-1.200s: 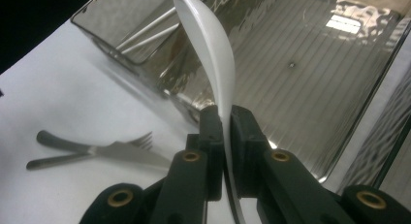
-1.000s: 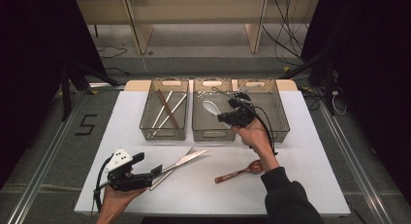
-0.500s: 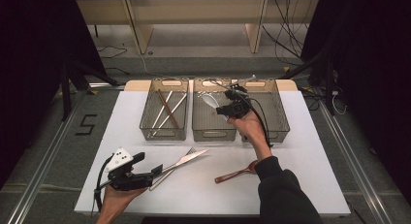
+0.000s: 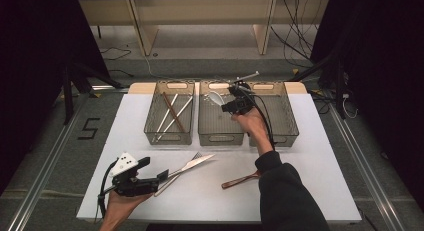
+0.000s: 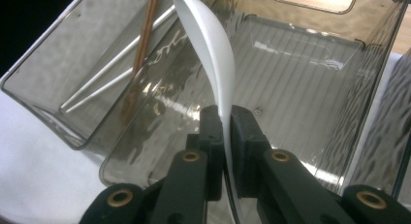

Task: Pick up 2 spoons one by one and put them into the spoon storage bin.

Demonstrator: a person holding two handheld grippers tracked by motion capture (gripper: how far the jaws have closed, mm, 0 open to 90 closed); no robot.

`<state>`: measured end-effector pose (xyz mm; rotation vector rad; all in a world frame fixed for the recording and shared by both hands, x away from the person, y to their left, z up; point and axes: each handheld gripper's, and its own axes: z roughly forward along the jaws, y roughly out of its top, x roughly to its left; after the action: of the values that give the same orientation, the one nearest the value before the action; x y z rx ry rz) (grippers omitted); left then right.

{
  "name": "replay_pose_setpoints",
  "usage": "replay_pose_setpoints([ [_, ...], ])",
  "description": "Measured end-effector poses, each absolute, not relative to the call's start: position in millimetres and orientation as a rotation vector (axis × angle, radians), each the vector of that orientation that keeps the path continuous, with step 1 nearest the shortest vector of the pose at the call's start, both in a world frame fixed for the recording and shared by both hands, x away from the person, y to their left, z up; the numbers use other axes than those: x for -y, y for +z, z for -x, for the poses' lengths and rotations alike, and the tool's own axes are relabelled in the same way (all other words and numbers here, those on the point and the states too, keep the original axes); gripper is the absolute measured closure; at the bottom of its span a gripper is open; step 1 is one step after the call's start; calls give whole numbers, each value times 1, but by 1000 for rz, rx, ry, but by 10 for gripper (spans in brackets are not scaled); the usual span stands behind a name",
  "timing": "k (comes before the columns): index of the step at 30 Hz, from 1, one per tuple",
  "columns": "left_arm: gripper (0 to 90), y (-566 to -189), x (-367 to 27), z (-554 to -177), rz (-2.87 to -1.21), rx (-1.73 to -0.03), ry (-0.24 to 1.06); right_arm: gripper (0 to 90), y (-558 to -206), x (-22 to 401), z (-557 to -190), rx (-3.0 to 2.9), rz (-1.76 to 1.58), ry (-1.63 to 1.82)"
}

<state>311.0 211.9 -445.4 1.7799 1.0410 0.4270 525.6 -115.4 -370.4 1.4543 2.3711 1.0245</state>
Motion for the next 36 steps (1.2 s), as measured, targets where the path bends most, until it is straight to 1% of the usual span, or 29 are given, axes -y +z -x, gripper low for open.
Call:
replay_pose_setpoints([
  [12,162,-445,-212,-311,-1781,-1037,428,851,-380,113,-535,-2359,-1510,996],
  [26,162,-445,-212,-311,-1780,-1038,425,849,-391,106,-537,-2380,-1534,956],
  [29,162,-445,-212,-311,-1781,-1038,425,836,-393,106,-537,-2384,-1552,942],
  [33,162,-445,-212,-311,-1782,-1039,422,653,-392,106,-537,-2413,-1544,965],
  [36,162,-445,-212,-311,-1783,-1037,424,586,-388,108,-535,-2426,-1523,997],
])
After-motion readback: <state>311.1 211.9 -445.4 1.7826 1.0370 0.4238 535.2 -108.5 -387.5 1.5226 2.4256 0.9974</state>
